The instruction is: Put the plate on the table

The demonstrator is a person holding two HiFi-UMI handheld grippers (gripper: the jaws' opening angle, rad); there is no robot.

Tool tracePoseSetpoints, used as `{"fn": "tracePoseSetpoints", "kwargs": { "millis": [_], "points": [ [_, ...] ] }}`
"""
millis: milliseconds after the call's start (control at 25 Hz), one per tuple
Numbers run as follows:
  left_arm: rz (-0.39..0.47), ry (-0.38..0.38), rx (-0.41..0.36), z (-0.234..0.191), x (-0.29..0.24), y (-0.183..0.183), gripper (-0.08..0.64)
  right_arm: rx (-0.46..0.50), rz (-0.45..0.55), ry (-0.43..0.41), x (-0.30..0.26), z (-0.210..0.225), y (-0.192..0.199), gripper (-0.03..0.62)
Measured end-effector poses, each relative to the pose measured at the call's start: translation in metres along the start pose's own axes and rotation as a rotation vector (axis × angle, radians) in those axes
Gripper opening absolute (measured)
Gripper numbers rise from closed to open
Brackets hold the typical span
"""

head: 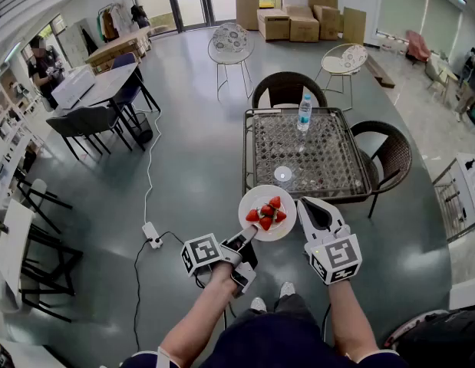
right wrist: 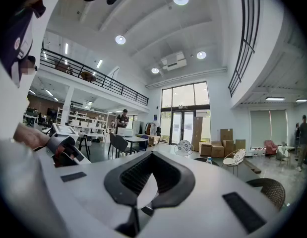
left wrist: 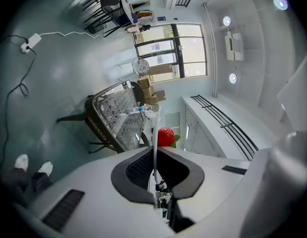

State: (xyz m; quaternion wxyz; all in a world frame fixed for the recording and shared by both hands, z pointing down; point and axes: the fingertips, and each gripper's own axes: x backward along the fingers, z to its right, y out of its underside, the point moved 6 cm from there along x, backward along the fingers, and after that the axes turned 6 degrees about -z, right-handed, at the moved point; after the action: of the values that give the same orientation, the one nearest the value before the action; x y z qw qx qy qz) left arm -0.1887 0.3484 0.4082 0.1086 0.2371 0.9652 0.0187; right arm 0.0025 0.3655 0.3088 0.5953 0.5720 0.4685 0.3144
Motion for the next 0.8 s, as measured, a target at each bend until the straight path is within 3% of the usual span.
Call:
{"fn": "tracePoseSetpoints", "kwargs": {
  "millis": [800],
  "points": [
    [0.049, -0.039, 0.019, 0.001, -0.050, -0.023, 0.017, -0.034, 0.026, -0.047, -0.037, 0.054, 0.005, 0.006]
  ]
}}
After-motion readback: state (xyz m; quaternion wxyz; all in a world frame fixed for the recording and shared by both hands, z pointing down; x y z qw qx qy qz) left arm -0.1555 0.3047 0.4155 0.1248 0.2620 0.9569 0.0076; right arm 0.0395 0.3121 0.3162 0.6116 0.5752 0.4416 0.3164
